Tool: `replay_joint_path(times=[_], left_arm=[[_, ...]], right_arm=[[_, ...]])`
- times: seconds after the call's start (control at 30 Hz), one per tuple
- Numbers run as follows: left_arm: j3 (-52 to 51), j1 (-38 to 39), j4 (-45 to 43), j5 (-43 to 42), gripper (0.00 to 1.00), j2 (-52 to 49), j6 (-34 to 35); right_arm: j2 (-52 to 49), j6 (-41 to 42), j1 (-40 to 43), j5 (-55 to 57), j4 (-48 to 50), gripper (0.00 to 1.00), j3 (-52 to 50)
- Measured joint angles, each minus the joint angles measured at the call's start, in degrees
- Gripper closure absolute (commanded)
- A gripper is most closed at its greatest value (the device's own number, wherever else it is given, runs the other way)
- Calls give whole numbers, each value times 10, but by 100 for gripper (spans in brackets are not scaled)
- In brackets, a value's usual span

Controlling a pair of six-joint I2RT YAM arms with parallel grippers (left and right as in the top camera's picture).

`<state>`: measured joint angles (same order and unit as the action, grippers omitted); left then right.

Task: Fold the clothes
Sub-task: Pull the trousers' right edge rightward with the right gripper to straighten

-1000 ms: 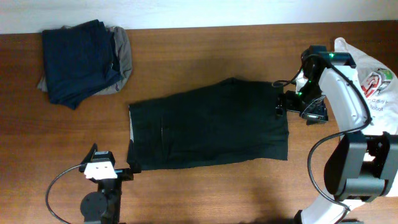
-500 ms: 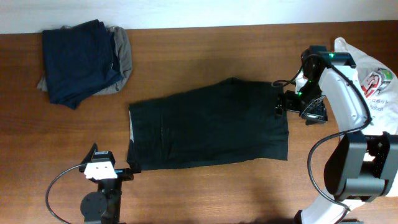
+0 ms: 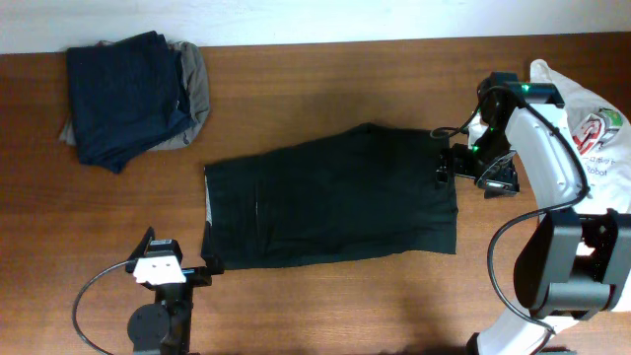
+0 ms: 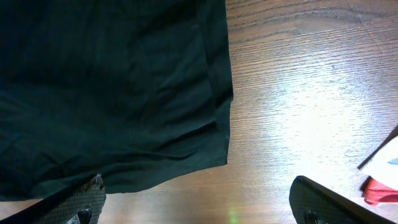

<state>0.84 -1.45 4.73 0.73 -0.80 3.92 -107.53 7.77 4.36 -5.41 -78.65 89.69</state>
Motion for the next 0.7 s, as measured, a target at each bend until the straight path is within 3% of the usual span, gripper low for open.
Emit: replay_joint_path(times=[0.7], left_arm=[[0,0,0,0,1,0,0]], right_arm=[[0,0,0,-38,0,2,0]])
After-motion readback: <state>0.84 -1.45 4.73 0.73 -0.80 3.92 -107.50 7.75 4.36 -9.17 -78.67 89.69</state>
